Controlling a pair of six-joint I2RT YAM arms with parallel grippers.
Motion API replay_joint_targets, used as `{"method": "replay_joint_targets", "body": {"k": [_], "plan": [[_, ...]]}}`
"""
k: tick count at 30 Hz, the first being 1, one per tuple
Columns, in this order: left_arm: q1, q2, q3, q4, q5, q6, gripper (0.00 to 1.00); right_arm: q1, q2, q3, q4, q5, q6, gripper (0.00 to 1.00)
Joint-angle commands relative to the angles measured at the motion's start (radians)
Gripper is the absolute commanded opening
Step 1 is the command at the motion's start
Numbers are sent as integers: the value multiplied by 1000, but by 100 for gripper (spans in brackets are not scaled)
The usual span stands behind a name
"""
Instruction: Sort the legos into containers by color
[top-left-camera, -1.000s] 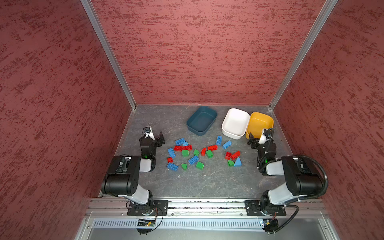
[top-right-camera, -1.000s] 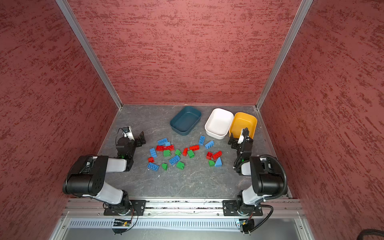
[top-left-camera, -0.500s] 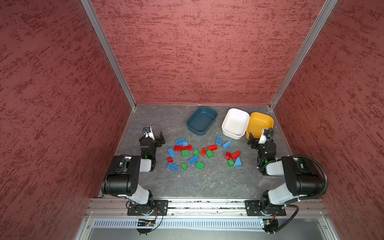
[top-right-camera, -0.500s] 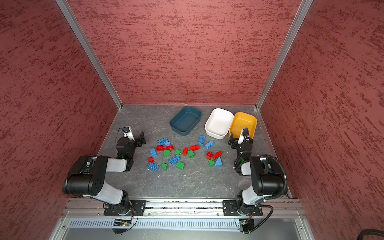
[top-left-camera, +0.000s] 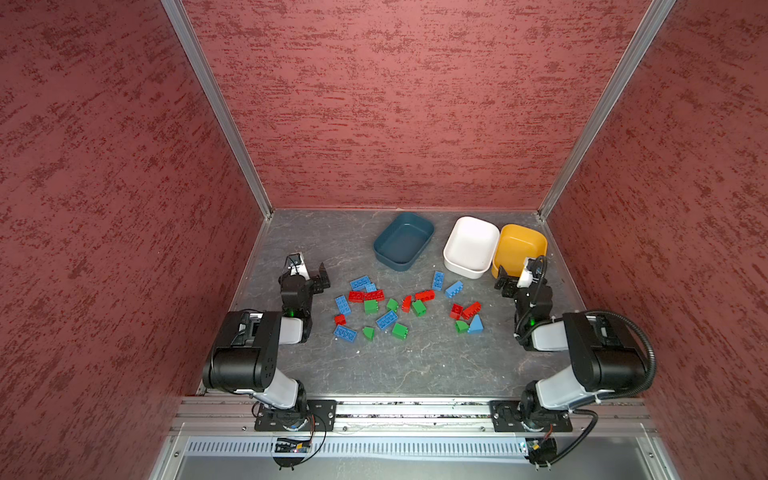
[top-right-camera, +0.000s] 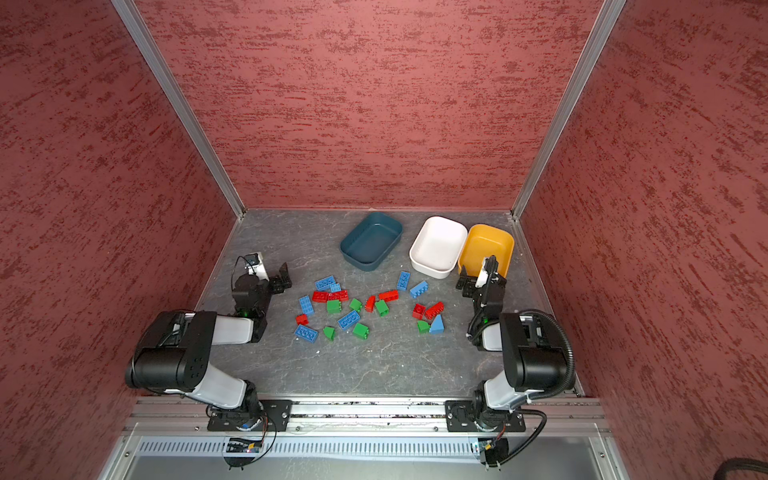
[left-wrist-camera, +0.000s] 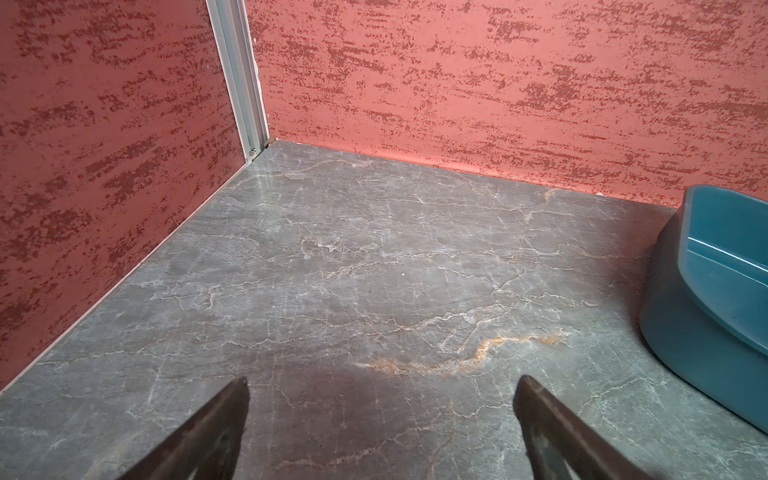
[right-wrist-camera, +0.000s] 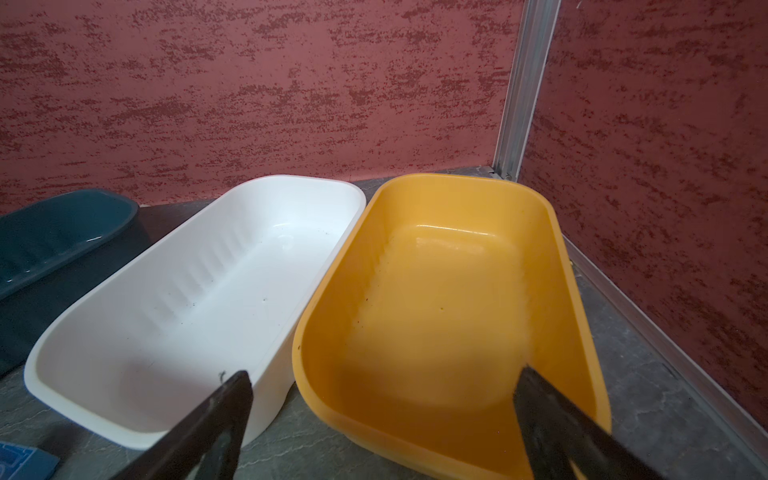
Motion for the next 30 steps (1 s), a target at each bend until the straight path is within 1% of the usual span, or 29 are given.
{"method": "replay_joint_targets", "body": {"k": [1, 3, 4, 5, 6, 7, 10, 11, 13, 16, 19, 20, 23, 25, 26, 30], "plan": [[-3, -1, 5, 9, -8, 15, 99, 3, -4, 1, 42, 8, -10, 99], [-7, -14, 3, 10, -14, 19, 99, 3, -18, 14, 12, -13, -17, 99], [-13, -36, 10, -24, -27, 19, 99, 4, -37, 24, -19, -20, -21, 99], [-13, -50, 9, -36, -9, 26, 99, 5, -63, 40, -68, -22, -20, 99], [-22, -58, 13, -40, -27, 34, 99, 5, -84, 58, -120, -23, -21, 99], [-34, -82, 26, -89, -66, 33, 99, 6, -128, 87, -202, -18, -14, 99], [-43, -166, 73, -244, -77, 39, 99, 5, -207, 201, -502, 15, 83, 99], [-48, -195, 85, -287, -80, 43, 99, 6, -227, 229, -588, -2, 111, 99], [-61, -246, 99, -339, -94, 38, 99, 6, -265, 251, -676, -58, 142, 99], [-97, -323, 95, -373, -145, -37, 99, 6, -334, 239, -736, -149, 276, 99], [-158, -381, 100, -405, -223, -155, 99, 7, -392, 241, -817, -260, 426, 99], [-191, -394, 105, -413, -262, -195, 99, 7, -403, 244, -854, -296, 472, 99], [-284, -396, 110, -388, -321, -274, 99, 20, -409, 254, -940, -381, 589, 99], [-341, -377, 129, -384, -347, -312, 100, 43, -390, 265, -1010, -381, 665, 99], [-363, -364, 141, -387, -352, -322, 99, 56, -379, 272, -1041, -374, 684, 99], [-460, -287, 211, -399, -406, -345, 99, 168, -307, 325, -1170, -282, 726, 94]]}}
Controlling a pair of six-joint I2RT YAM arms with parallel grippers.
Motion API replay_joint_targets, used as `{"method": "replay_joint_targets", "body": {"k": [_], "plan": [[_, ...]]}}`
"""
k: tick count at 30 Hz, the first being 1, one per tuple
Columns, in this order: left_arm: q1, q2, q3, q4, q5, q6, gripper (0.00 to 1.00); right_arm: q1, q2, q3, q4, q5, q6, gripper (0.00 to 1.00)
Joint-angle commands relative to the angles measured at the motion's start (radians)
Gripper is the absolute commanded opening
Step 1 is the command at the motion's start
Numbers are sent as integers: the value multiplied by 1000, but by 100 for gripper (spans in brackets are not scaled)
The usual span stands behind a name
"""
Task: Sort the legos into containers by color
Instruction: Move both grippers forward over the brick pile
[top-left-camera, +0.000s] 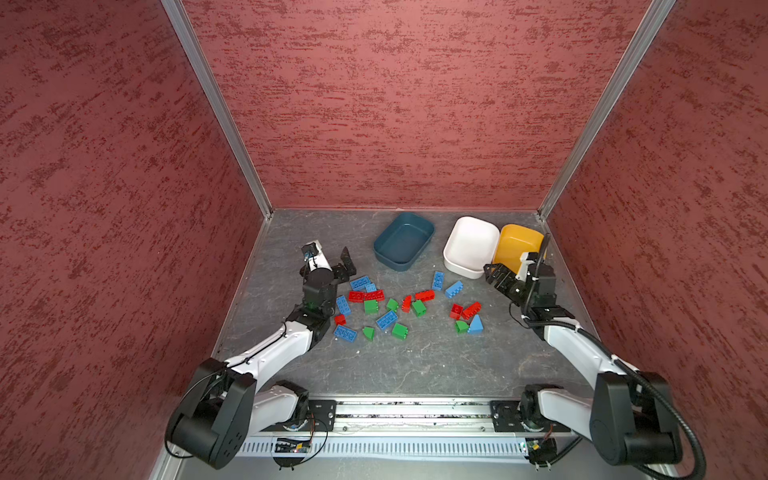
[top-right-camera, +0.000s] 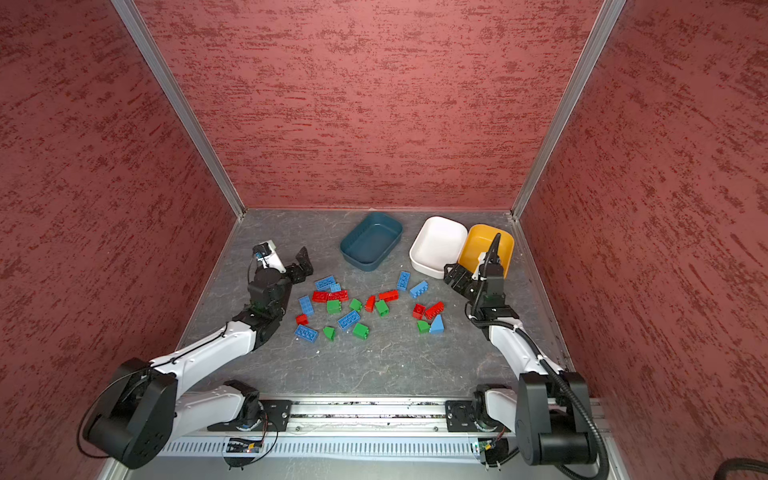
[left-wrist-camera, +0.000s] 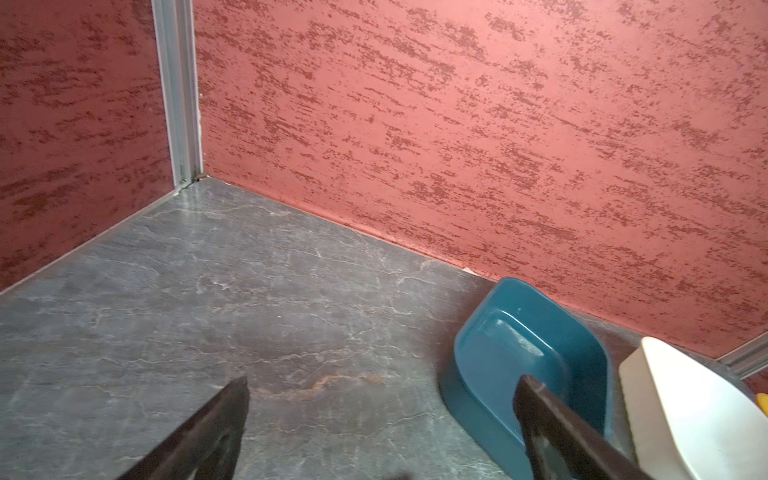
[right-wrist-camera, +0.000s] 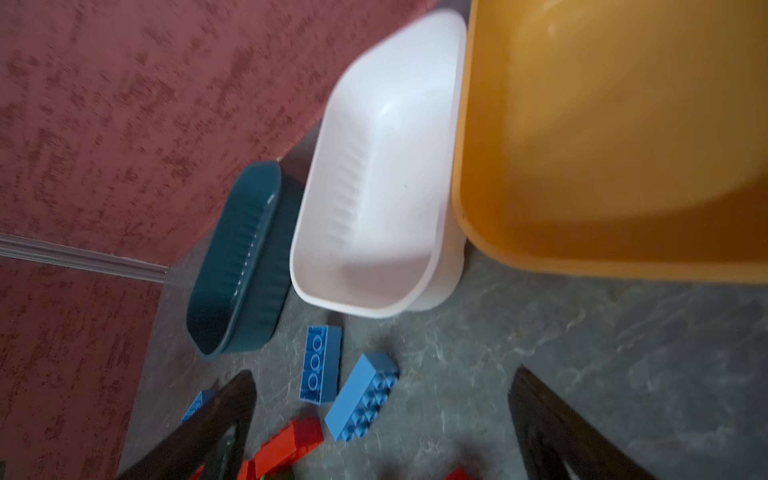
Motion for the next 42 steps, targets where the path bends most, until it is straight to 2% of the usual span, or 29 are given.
{"method": "replay_joint_targets", "body": {"k": [1, 5, 10, 18, 26, 29, 38, 42], "plan": [[-64, 57, 65, -13, -75, -58, 99, 99, 55, 76, -167, 66, 95, 93], [-116, 120, 114, -6, -63, -64, 99, 209, 166, 174, -240, 194, 68, 86], [-128, 171, 140, -3, 4, -80, 99, 298, 313, 281, -277, 319, 67, 77], [-131, 163, 167, -115, 26, -81, 99, 342, 440, 337, -277, 429, 67, 68], [-139, 185, 214, -202, 22, -88, 99, 368, 559, 403, -284, 370, 22, 56], [-155, 197, 240, -228, 5, -58, 99, 381, 574, 407, -296, 363, 5, 48], [-203, 247, 309, -283, 35, -19, 99, 383, 482, 333, -249, 336, -105, 28], [-234, 278, 344, -285, 113, 38, 99, 383, 390, 281, -183, 295, -176, 19]]}}
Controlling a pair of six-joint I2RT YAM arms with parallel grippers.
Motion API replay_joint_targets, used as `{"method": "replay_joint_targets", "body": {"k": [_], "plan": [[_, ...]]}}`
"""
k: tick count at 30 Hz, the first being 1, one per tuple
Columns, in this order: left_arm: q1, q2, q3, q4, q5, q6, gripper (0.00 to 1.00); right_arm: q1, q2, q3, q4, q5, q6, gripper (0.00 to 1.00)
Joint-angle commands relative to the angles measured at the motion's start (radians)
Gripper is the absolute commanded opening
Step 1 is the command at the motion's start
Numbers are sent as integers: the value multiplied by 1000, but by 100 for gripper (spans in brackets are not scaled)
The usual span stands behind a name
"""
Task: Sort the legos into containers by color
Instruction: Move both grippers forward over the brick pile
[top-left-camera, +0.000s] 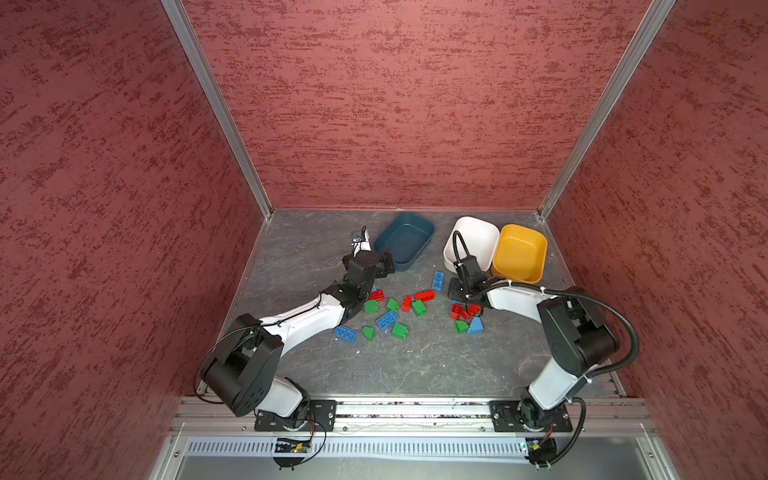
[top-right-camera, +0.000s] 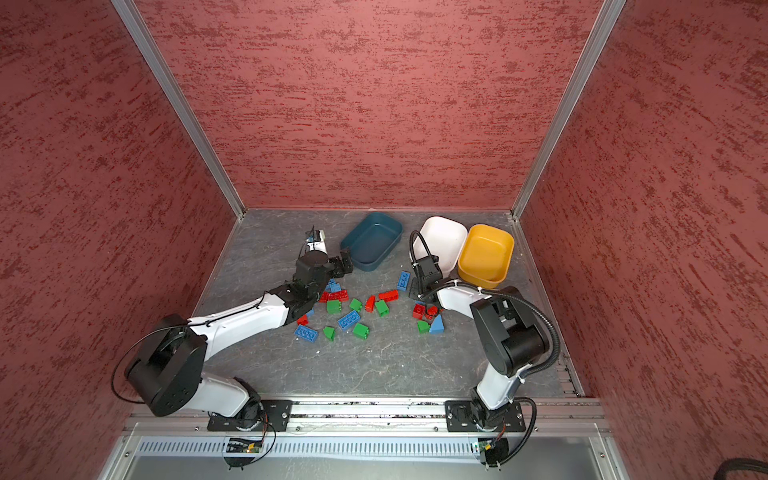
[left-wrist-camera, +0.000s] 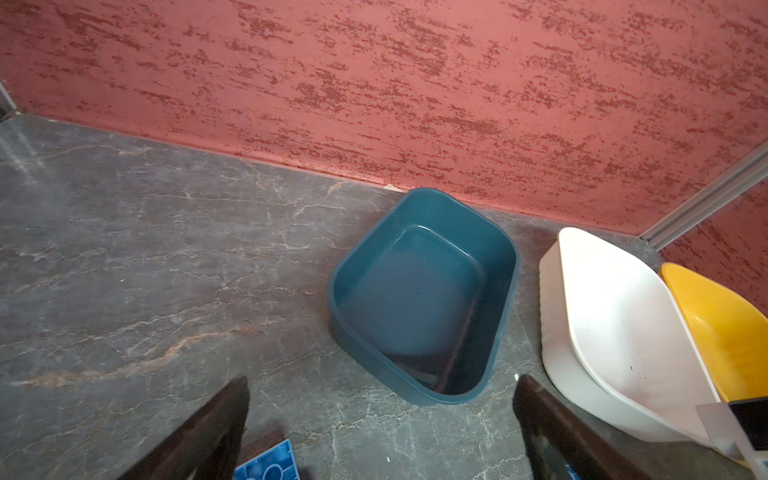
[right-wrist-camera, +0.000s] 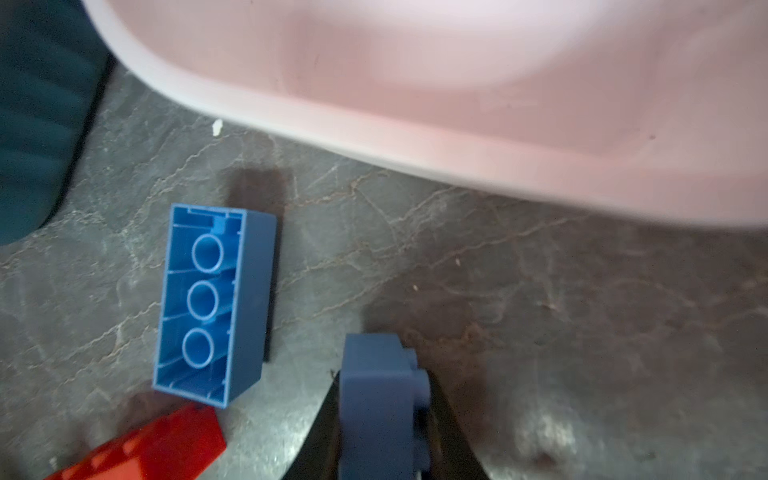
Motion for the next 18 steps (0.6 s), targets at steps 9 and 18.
{"method": "replay_joint_targets", "body": {"k": [9, 18], "plan": [[-93, 55, 73, -15, 78, 103, 99, -75, -320, -43, 137, -72, -184, 13], [-92, 47, 83, -37, 100, 101, 99, -448, -270, 45, 91, -141, -211, 12]]}}
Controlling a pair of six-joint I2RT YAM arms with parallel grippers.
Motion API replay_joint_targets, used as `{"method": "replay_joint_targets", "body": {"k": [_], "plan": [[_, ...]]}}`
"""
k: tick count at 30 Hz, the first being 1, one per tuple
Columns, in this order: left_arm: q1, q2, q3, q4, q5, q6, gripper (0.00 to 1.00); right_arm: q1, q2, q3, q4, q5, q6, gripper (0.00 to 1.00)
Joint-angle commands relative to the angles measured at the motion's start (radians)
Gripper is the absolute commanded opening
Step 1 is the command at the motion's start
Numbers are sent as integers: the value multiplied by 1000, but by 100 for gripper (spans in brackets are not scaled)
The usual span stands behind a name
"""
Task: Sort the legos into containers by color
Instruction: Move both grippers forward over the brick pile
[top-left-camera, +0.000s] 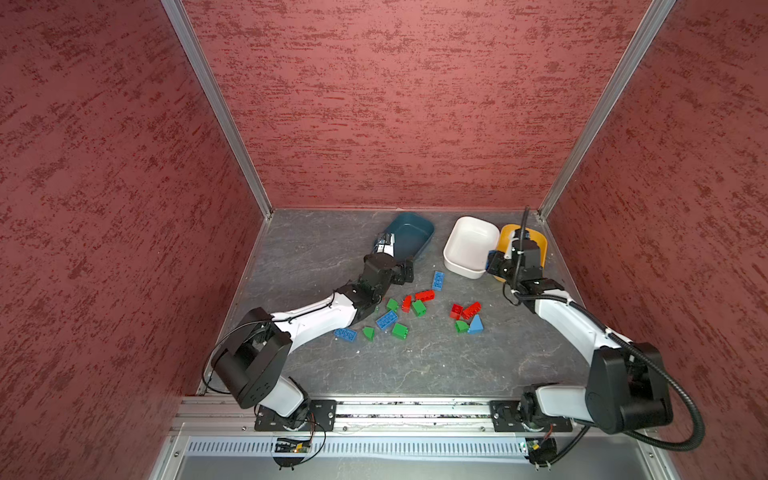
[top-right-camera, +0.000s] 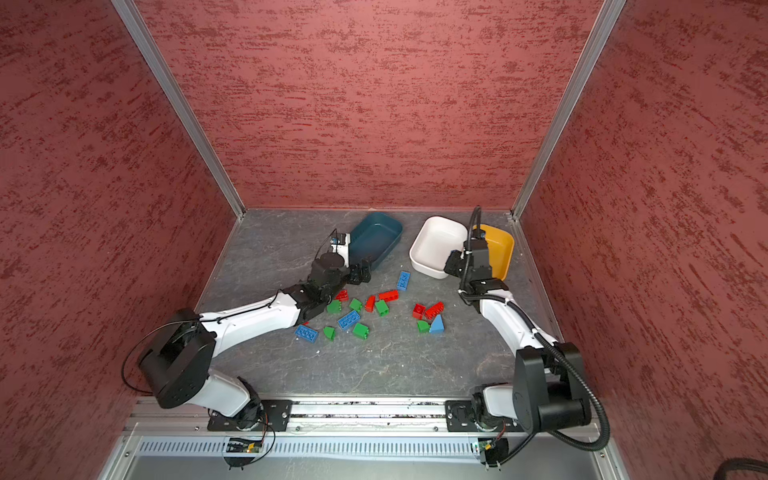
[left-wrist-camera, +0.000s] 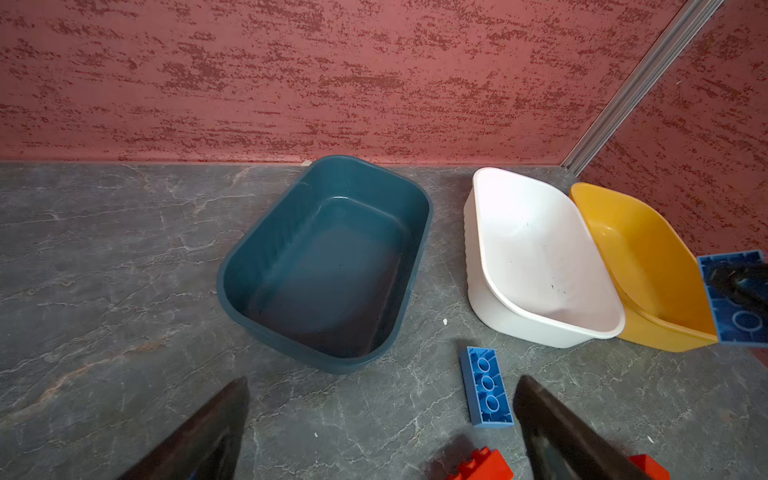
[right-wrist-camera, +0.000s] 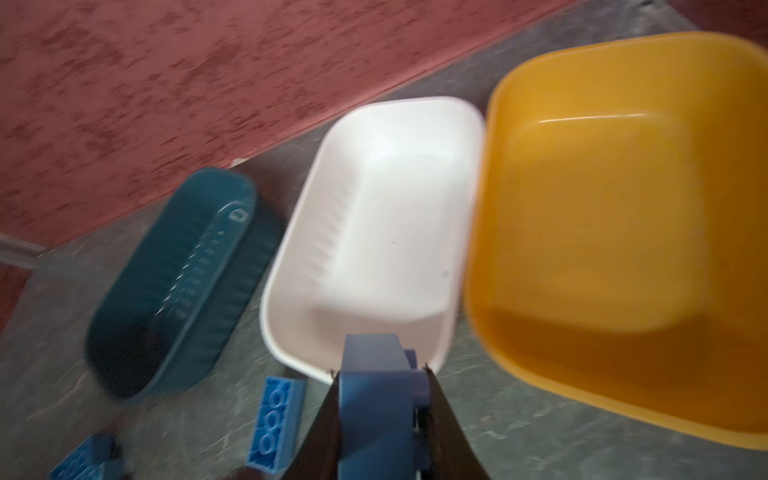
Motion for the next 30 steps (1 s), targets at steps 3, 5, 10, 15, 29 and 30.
{"method": "replay_joint_targets", "body": {"k": [3, 5, 10, 15, 29, 30], "plan": [[2, -5, 19, -26, 13, 20, 99, -162, 157, 149, -99, -93, -111, 12], [3, -6, 16, -30, 7, 17, 99, -202, 228, 201, -135, -108, -147, 12], [2, -13, 14, -40, 3, 8, 99, -224, 397, 367, -266, -29, -244, 12], [3, -13, 11, -42, -7, 3, 99, -224, 505, 486, -340, -10, -272, 16], [5, 8, 24, -33, 44, -25, 99, -199, 346, 417, -399, -77, -138, 58], [5, 14, 30, -43, 50, -32, 99, -192, 318, 389, -398, -96, -128, 60]]}}
